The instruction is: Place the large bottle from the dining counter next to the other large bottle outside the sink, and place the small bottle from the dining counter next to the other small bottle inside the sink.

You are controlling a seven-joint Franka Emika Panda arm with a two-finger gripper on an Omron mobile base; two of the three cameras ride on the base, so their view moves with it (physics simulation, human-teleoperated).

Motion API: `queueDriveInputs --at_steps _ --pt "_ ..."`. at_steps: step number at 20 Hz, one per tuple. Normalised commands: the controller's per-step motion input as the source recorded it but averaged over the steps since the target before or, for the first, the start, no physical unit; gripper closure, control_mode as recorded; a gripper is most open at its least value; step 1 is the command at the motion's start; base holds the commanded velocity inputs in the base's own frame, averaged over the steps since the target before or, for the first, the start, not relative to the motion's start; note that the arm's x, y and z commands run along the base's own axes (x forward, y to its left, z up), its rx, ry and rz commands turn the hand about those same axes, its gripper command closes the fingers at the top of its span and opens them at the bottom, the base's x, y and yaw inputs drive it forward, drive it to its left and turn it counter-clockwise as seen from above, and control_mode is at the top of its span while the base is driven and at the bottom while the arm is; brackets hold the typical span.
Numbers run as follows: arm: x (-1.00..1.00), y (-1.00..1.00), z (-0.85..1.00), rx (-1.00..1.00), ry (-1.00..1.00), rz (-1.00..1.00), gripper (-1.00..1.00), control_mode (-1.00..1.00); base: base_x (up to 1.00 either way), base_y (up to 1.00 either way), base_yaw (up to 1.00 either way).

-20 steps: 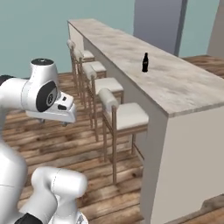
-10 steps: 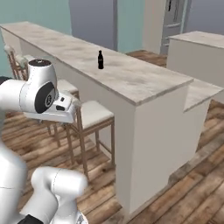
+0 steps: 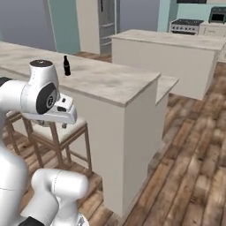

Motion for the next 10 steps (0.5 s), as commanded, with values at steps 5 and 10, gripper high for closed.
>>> queueDriveInputs --at_steps 5,10 --pt "0.00 0.00 0.00 0.00 0.00 0.00 -1.00 1.00 0.00 0.42 -0.26" --pt "0.00 0.00 0.00 0.00 0.00 0.00 -1.00 1.00 0.03 0.35 -0.24"
